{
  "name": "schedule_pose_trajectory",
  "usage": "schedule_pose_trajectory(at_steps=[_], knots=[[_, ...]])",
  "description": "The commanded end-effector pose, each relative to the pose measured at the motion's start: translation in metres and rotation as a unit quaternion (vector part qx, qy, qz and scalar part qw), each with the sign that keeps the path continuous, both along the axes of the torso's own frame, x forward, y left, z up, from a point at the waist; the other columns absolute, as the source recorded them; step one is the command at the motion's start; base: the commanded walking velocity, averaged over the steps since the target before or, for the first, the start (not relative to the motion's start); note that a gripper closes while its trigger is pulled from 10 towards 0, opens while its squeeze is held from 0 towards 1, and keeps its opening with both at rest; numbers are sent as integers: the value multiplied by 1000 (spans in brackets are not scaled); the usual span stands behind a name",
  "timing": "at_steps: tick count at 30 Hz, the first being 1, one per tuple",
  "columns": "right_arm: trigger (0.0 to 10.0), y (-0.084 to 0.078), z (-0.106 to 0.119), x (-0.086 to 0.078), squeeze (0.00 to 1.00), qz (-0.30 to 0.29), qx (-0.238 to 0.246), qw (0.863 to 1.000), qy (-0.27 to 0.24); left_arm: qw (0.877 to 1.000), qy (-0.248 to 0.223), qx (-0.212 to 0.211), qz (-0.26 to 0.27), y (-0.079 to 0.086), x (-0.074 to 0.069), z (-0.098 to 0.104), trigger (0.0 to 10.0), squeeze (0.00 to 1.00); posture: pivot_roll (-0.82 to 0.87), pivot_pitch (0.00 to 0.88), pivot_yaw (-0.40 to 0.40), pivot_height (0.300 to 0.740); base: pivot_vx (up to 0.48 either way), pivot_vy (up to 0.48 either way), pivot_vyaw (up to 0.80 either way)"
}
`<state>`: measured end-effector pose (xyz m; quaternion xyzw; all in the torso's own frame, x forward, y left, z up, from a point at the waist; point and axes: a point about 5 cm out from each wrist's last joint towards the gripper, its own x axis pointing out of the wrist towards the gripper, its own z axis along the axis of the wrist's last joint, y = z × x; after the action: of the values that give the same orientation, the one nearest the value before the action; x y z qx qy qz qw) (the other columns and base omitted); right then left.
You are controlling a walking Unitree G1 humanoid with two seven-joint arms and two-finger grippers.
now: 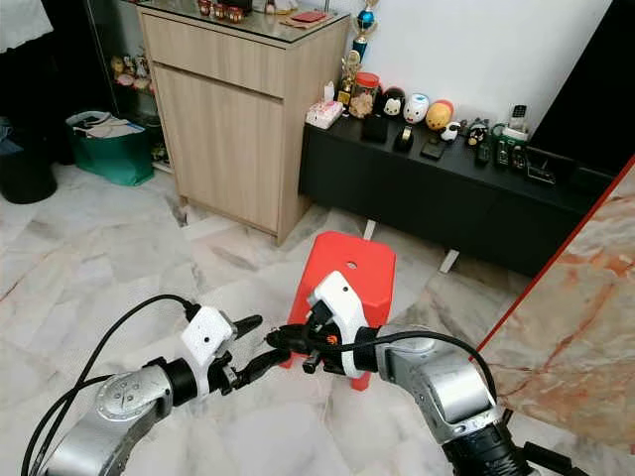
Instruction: Hang keys on a hook
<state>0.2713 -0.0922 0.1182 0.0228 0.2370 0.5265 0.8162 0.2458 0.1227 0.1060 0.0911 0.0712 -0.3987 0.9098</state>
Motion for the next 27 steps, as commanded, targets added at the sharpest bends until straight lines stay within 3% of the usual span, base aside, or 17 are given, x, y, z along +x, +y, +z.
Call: schedule_pose_trajectory(at_steps=[1,5,6,7,8,10,11,27], knots=[[10000,-2,3,-1,0,-5,3,1000,-3,999,-28,-14,-8,-4,2,13,7255,0,98,0,-168,740,0,0,0],[10000,-1,3,-1,0,-8,7,1000,0,999,-27,-21,-9,-4,2,15,6118,0,99,0,-165,740,0,0,0],[10000,-1,3,-1,0,-8,7,1000,-1,999,-27,-20,-10,-4,2,15,5255,0,99,0,-164,740,0,0,0],[10000,-1,3,-1,0,-8,7,1000,-1,999,-27,-20,-10,-4,2,15,5255,0,99,0,-164,740,0,0,0],[10000,-1,3,-1,0,-9,8,1000,-1,999,-26,-19,-11,-4,1,15,1961,0,99,0,-164,740,0,0,0],[10000,-1,3,-1,0,-9,8,1000,0,999,-26,-19,-11,-4,1,14,1961,0,100,0,-164,740,0,0,0],[10000,-1,3,-1,0,-9,9,1000,-1,999,-27,-19,-12,-4,1,15,0,0,100,0,-163,740,0,0,0],[10000,-1,3,0,0,-14,9,1000,-3,999,-26,-19,-21,-5,-1,15,0,0,101,0,-162,740,0,0,0]])
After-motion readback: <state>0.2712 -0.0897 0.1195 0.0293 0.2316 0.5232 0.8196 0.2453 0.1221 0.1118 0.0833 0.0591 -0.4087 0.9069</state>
